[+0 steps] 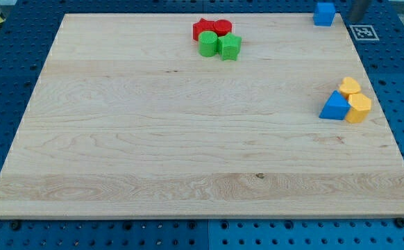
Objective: Push the blue slightly to the bottom
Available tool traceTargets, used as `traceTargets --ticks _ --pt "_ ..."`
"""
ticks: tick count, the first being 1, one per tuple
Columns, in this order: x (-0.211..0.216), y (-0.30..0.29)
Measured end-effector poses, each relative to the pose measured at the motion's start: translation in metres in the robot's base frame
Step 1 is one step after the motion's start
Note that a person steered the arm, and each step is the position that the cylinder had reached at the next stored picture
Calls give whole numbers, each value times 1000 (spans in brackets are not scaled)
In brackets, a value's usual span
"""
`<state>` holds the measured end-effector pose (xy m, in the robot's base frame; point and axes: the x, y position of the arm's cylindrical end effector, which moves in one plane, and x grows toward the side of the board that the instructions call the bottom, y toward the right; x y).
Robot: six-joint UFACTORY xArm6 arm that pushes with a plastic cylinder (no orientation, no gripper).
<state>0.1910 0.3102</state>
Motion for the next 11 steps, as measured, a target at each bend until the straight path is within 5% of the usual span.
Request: traceTargets --ticks 11 --pt "0 -136"
